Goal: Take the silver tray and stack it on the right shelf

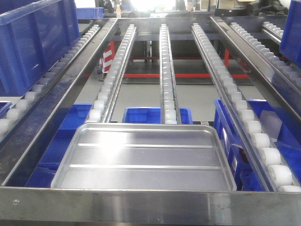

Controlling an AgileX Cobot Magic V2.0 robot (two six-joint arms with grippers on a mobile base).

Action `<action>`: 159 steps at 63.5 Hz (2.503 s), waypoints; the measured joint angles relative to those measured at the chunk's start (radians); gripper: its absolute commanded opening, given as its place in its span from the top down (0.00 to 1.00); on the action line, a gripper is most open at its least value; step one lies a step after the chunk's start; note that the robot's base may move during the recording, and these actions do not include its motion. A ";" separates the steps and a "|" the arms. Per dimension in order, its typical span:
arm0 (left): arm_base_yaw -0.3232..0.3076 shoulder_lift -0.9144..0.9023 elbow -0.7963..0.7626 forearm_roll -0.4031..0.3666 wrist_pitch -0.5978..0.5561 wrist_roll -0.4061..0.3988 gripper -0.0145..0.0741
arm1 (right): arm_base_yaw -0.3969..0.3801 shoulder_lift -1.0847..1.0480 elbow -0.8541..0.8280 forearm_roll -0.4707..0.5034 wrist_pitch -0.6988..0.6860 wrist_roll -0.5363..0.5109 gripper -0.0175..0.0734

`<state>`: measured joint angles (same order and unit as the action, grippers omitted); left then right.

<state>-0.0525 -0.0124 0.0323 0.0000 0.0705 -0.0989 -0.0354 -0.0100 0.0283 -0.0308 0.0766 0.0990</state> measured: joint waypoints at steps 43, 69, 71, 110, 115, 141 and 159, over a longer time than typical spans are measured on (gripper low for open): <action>0.000 0.000 0.000 0.000 0.000 0.000 0.94 | 0.000 0.000 0.000 0.000 0.000 0.000 0.75; 0.000 0.000 -0.026 0.000 -0.129 0.000 0.94 | 0.000 0.000 -0.035 0.000 -0.102 0.000 0.75; 0.000 0.000 -0.060 0.000 -0.100 0.000 0.94 | 0.000 0.000 -0.064 0.000 -0.102 0.000 0.75; -0.090 0.591 -0.873 -0.058 0.533 0.057 0.83 | 0.126 0.454 -0.578 0.000 0.077 0.000 0.62; -0.141 0.661 -0.877 -0.112 0.552 0.115 0.63 | 0.203 0.513 -0.583 0.000 0.105 0.000 0.49; -0.416 0.954 -0.885 -0.181 0.568 0.149 0.44 | 0.522 0.839 -0.618 0.167 0.236 0.000 0.30; -0.471 1.112 -0.906 -0.245 0.615 0.154 0.44 | 0.526 1.057 -0.717 0.234 0.382 0.002 0.30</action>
<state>-0.5231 1.1001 -0.8737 -0.2452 0.6855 0.0550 0.4911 1.0466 -0.6892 0.2037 0.4582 0.1010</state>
